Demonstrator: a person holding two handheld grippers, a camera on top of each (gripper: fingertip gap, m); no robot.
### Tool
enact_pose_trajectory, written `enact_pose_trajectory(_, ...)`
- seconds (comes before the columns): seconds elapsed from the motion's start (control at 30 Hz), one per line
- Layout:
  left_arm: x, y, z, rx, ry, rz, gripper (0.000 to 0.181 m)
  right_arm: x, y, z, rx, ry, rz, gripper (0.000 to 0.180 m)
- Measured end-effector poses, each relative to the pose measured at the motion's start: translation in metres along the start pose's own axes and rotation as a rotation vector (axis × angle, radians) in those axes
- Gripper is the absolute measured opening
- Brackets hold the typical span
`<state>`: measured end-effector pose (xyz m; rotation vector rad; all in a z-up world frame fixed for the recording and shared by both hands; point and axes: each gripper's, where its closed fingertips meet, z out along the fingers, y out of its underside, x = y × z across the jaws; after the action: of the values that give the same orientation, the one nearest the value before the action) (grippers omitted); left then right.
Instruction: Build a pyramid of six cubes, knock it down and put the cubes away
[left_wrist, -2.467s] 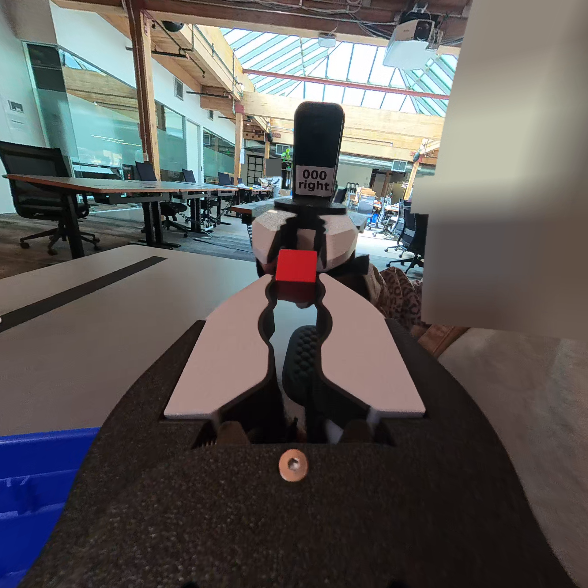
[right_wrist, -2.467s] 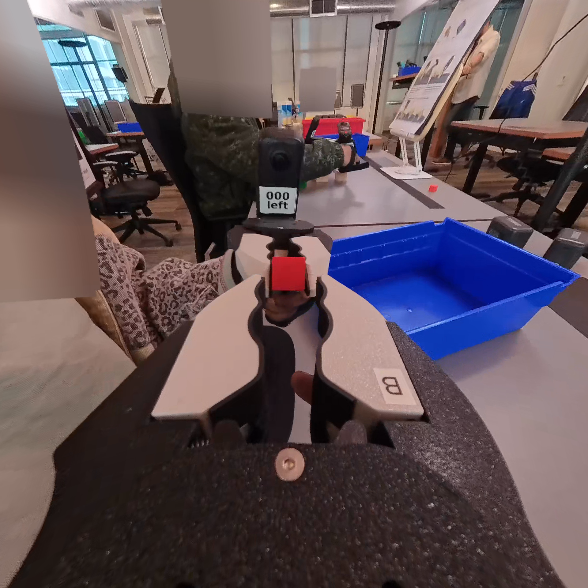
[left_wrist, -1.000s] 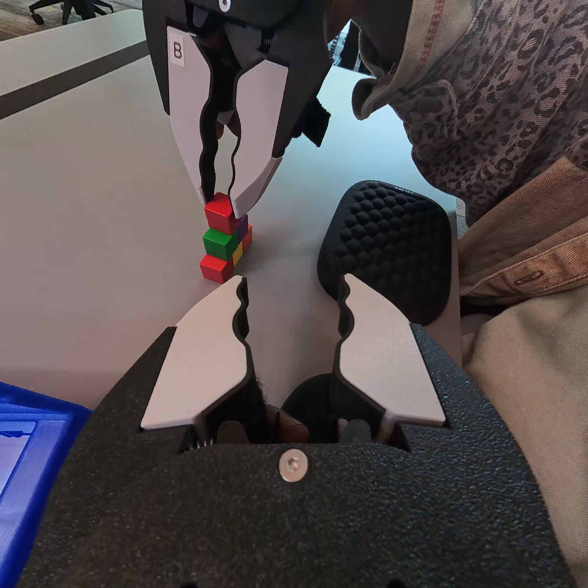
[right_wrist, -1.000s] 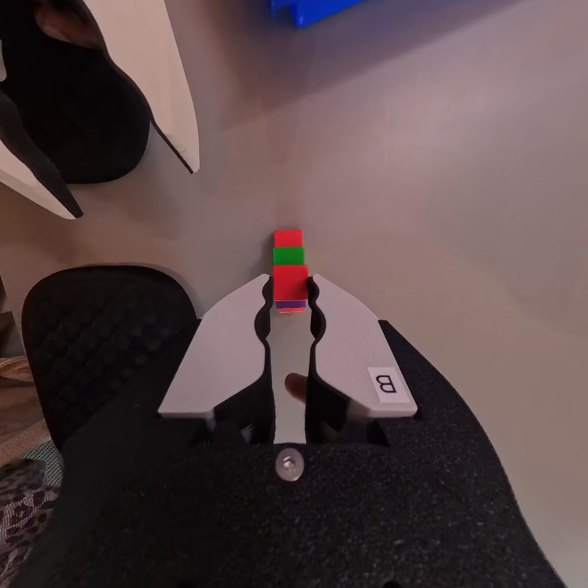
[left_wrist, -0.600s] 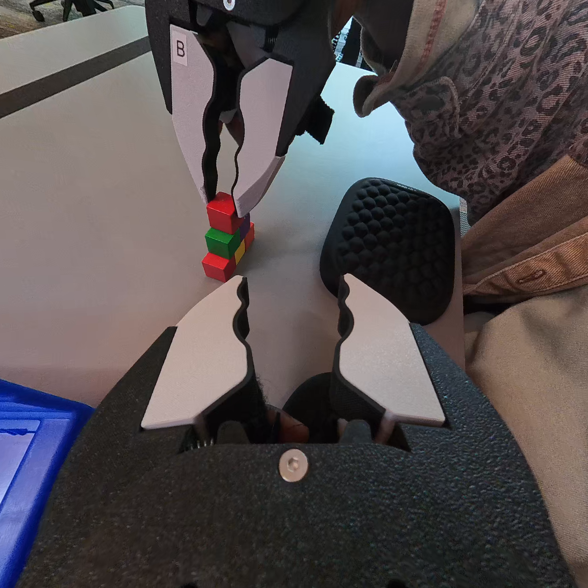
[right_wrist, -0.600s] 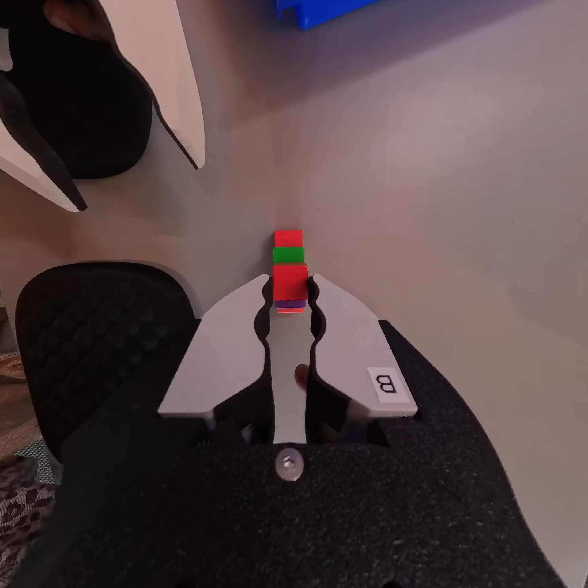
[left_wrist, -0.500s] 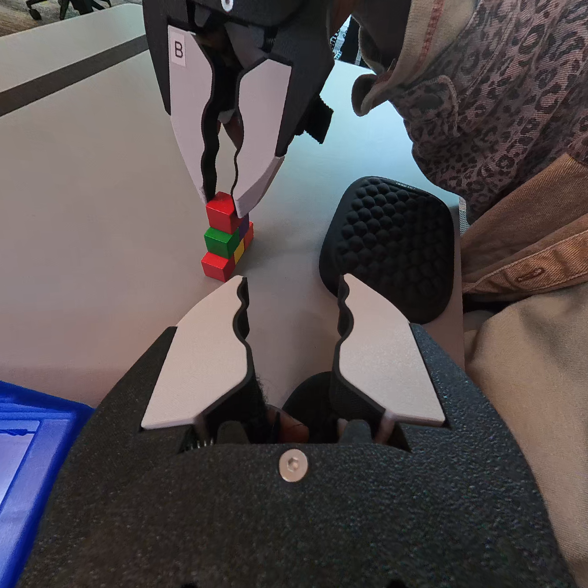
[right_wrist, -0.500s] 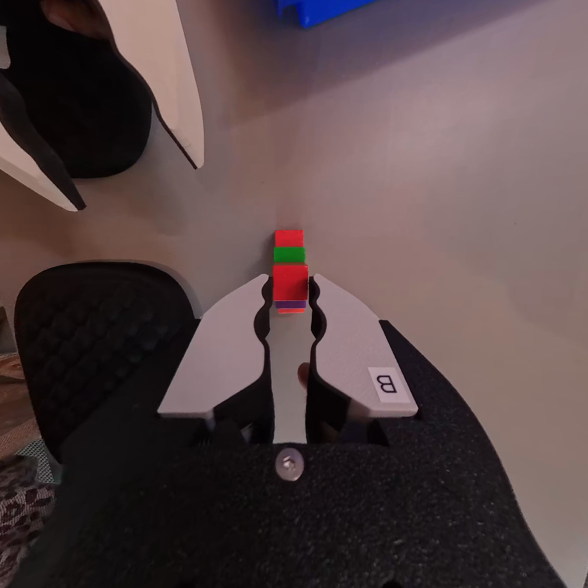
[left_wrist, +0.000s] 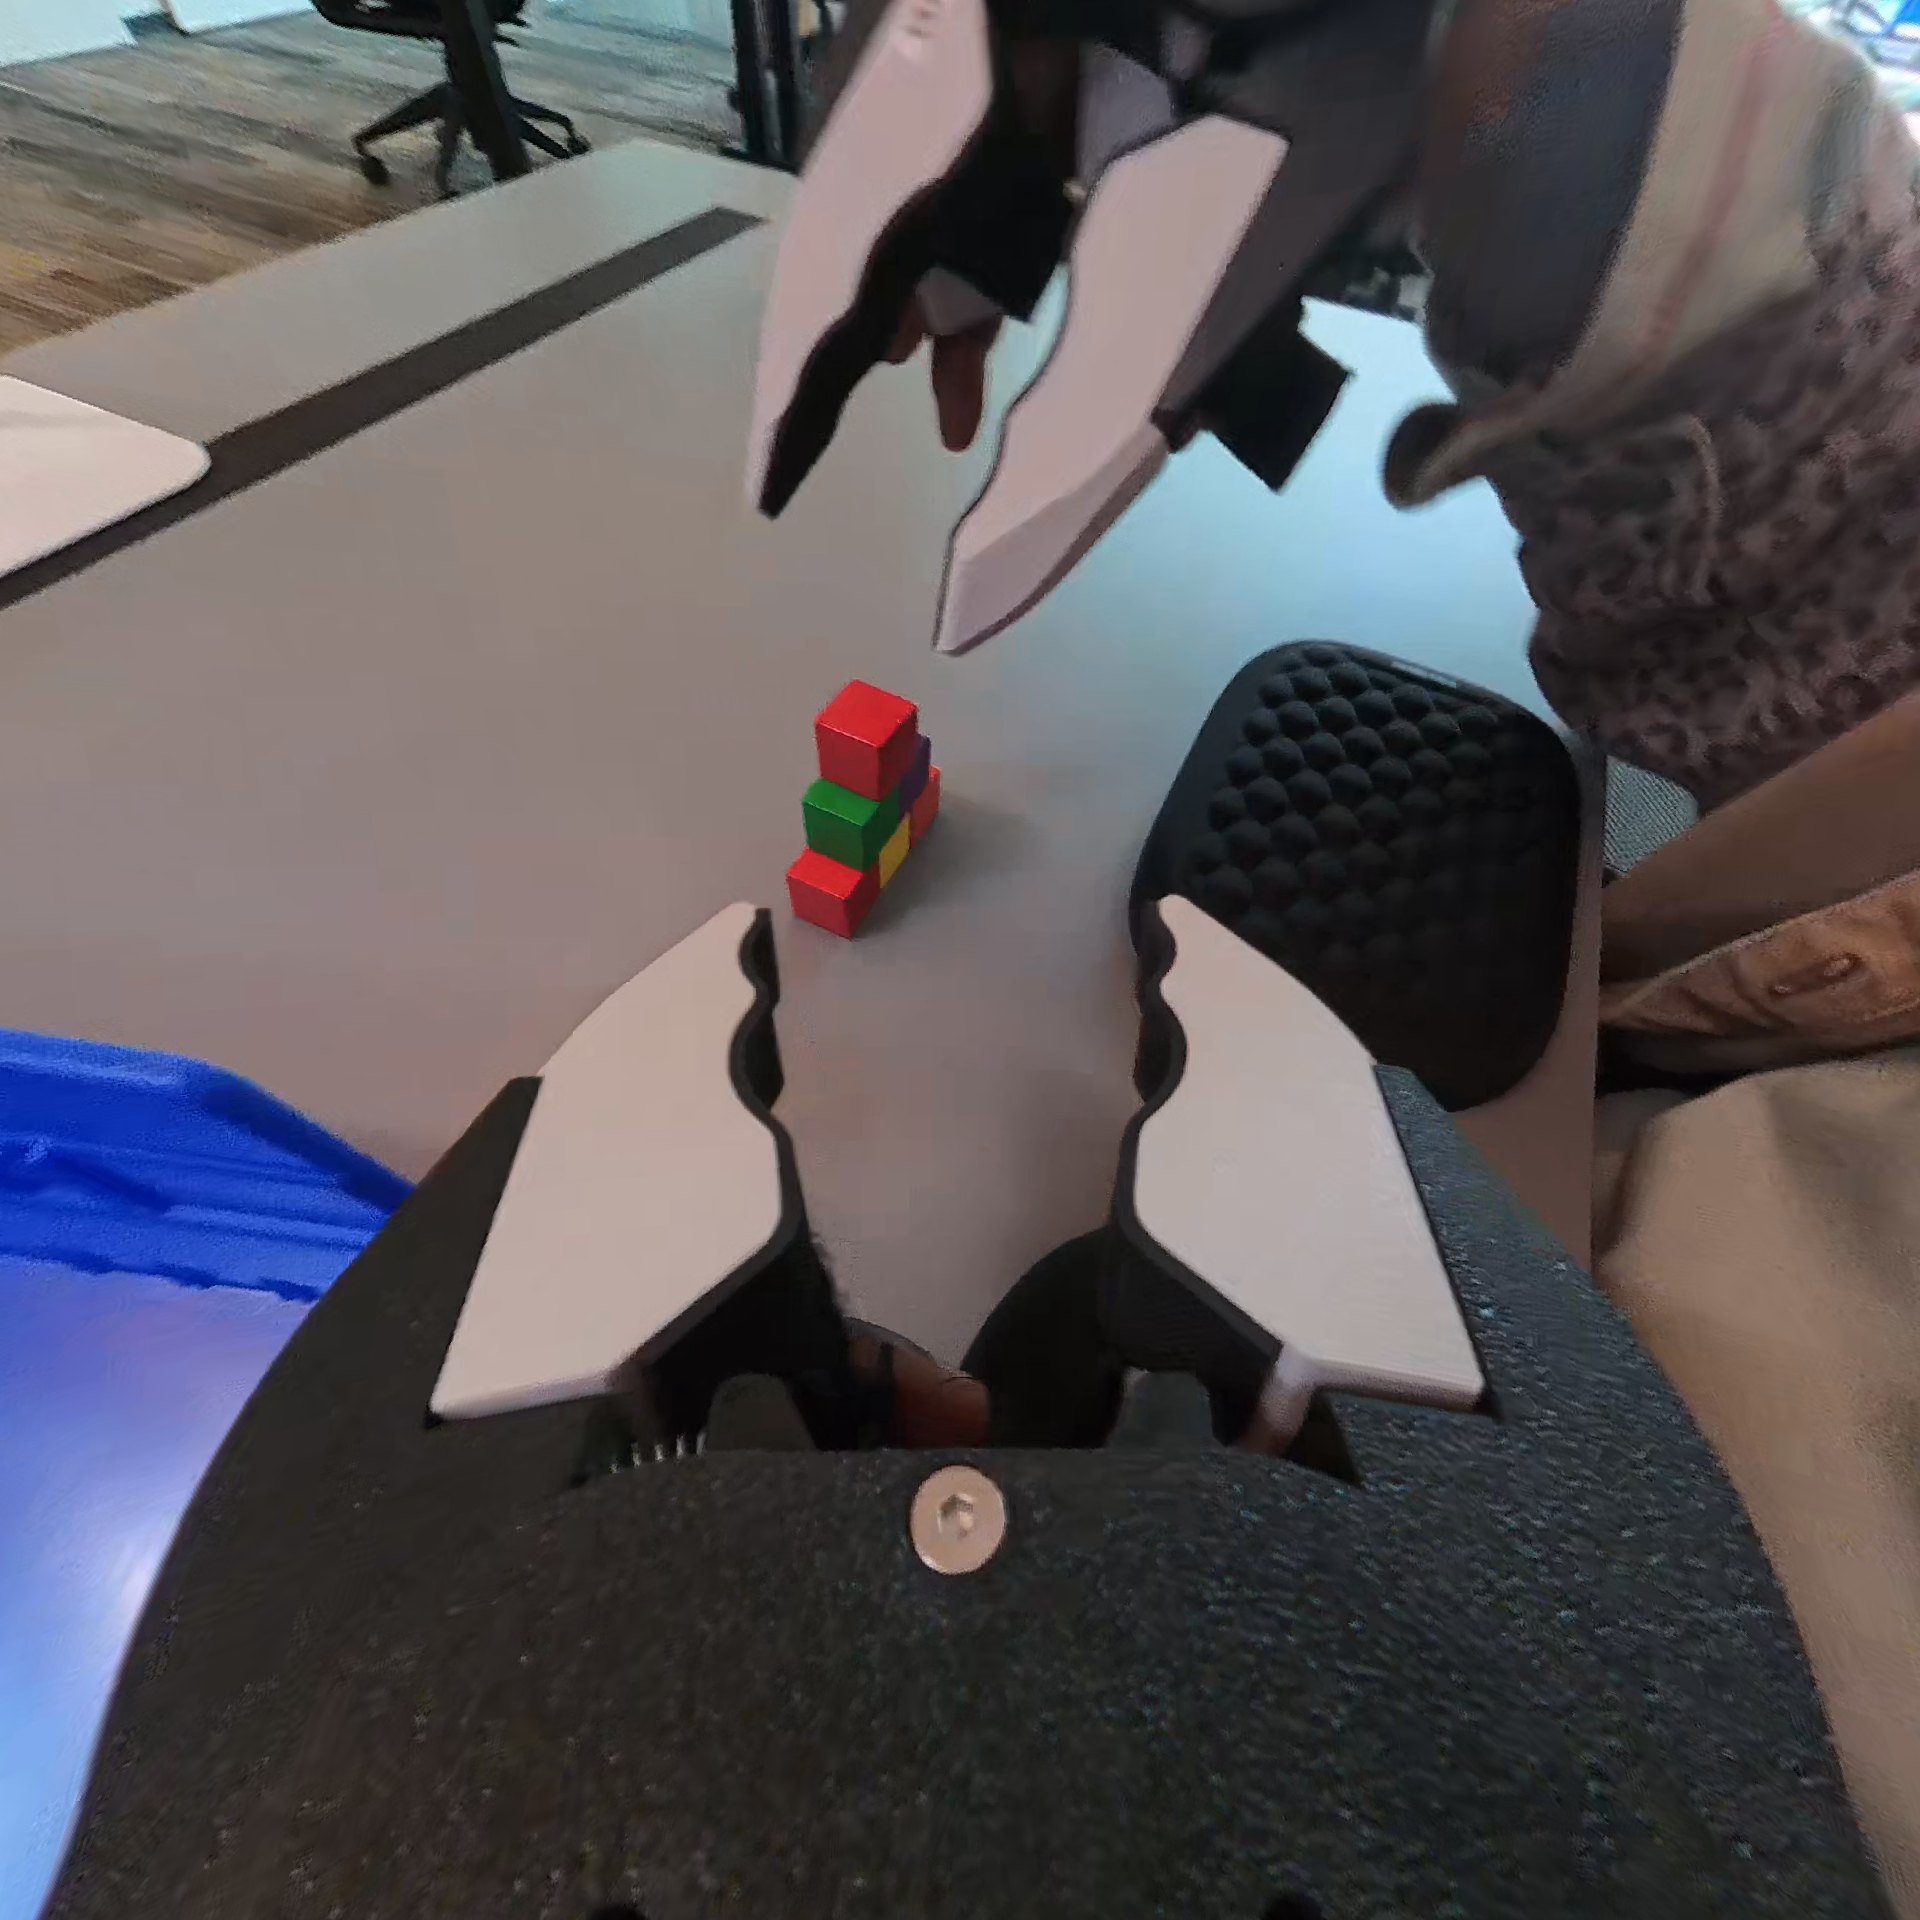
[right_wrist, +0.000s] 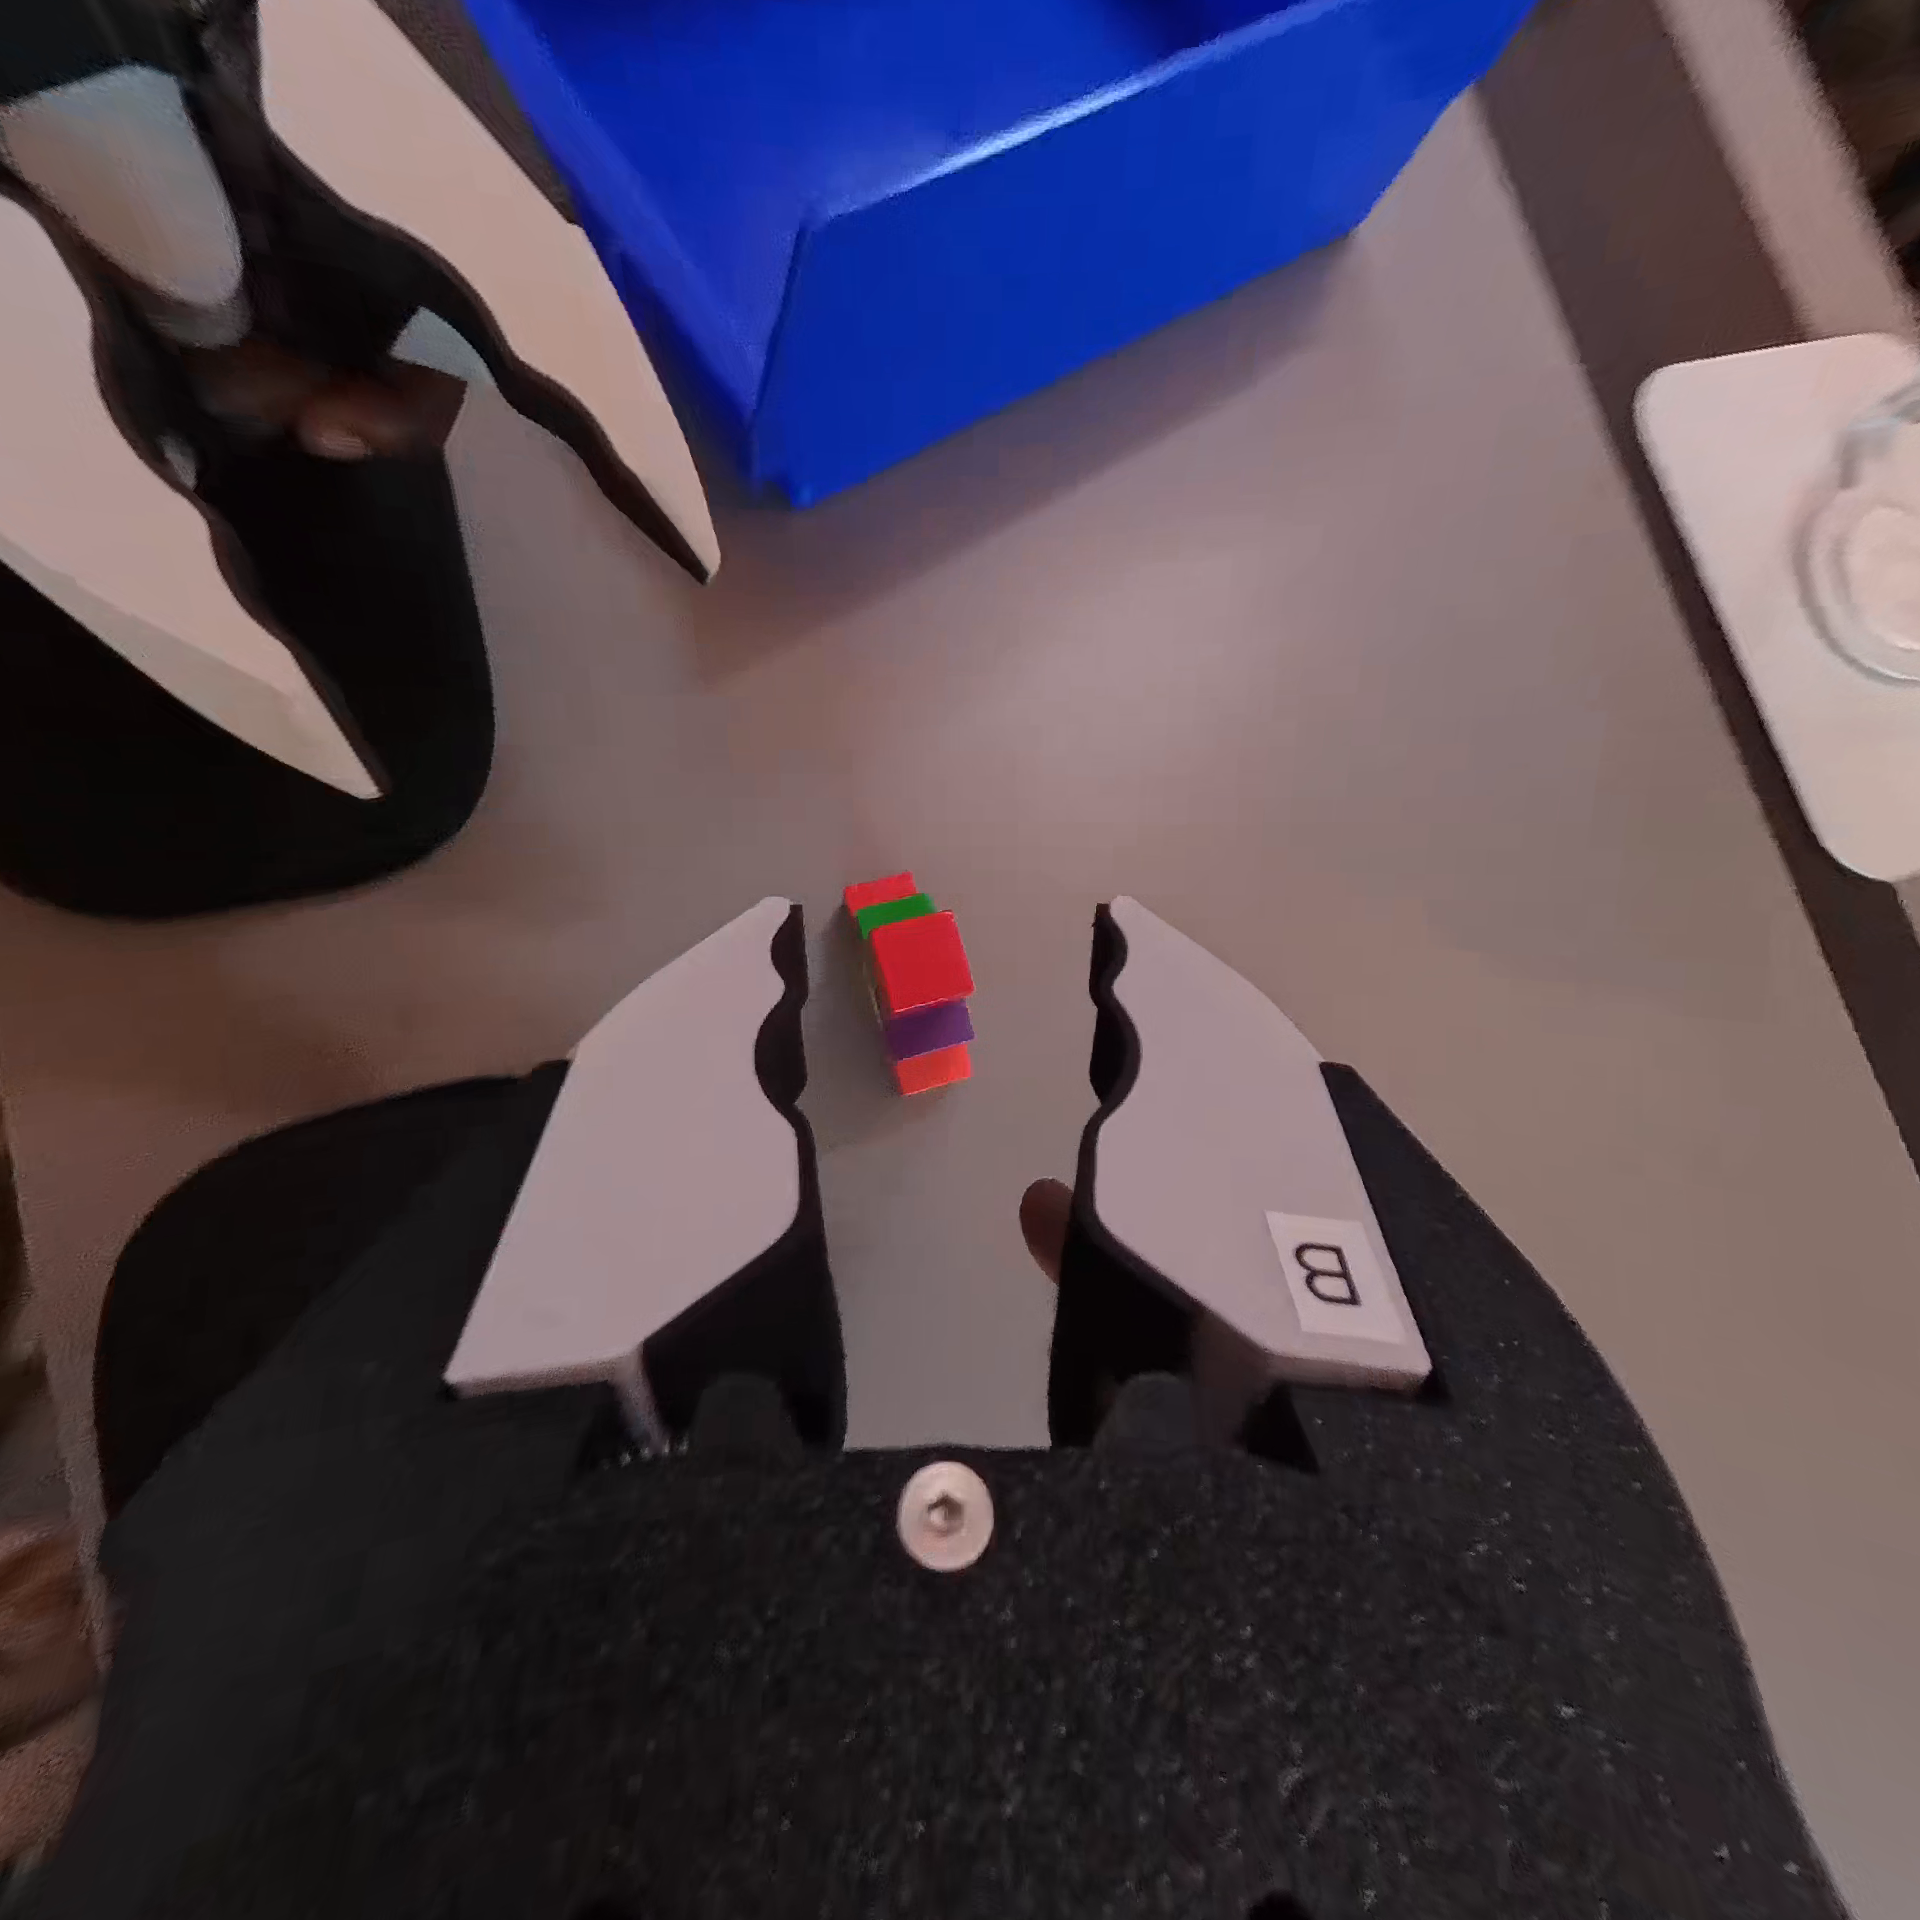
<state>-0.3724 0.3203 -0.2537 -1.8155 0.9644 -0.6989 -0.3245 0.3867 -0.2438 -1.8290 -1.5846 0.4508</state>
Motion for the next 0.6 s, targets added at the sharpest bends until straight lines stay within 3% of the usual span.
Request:
enact_pose_trajectory(0.2,-0.021,-0.026,-0.025,0.101,-0.189,-0.038,0.110,0.016,0.007,-0.036,0.245,0.309,0.248,0.083)
enact_pose_trajectory(0.4,-0.043,-0.033,-0.043,0.171,-0.442,-0.110,0.146,0.015,0.036,-0.059,0.322,0.588,0.454,0.137)
enact_pose_trajectory(0.43,-0.045,-0.031,-0.044,0.175,-0.472,-0.123,0.146,0.013,0.041,-0.059,0.312,0.621,0.485,0.147)
enact_pose_trajectory(0.6,-0.042,-0.021,-0.044,0.169,-0.545,-0.192,0.146,0.003,0.054,-0.065,0.293,0.727,0.565,0.148)
